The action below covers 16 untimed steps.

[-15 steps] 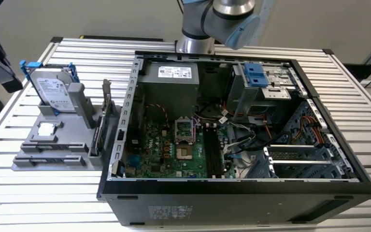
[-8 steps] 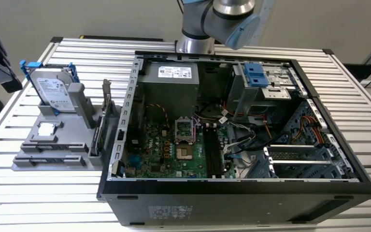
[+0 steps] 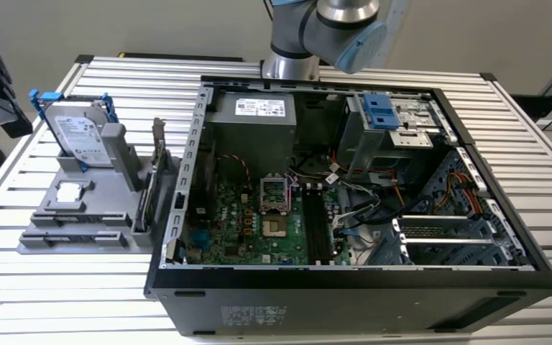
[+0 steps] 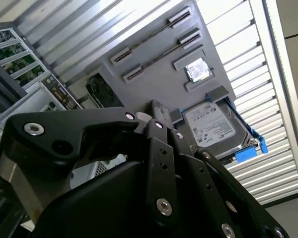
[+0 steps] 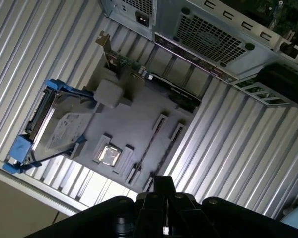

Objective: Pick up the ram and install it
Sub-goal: 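Pick up the ram and move it above insertion slot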

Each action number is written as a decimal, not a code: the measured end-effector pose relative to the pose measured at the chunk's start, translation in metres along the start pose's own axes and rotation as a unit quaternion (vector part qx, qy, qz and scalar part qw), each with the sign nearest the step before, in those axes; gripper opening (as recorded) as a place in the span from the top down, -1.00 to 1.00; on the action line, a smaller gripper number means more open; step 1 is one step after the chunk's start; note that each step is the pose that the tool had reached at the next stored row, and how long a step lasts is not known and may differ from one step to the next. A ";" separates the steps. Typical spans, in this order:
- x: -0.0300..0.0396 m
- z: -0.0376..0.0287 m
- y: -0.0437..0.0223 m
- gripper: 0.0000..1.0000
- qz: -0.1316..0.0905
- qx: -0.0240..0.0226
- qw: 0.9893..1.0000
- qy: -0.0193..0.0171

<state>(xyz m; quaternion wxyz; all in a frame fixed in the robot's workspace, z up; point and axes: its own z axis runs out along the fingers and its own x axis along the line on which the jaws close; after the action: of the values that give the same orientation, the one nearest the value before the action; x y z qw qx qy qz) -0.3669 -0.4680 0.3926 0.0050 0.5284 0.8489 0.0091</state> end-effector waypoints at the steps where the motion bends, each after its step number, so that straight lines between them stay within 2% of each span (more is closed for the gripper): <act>1: 0.0000 0.0000 0.0000 1.00 0.004 0.000 1.000 0.000; 9: 0.0001 0.0000 -0.0001 1.00 0.030 0.001 1.000 0.000; 16: 0.0000 0.0000 -0.0001 1.00 0.058 0.001 0.998 -0.001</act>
<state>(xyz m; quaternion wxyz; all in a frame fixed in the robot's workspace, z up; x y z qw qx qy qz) -0.3670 -0.4680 0.3926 0.0044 0.5768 0.8168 0.0081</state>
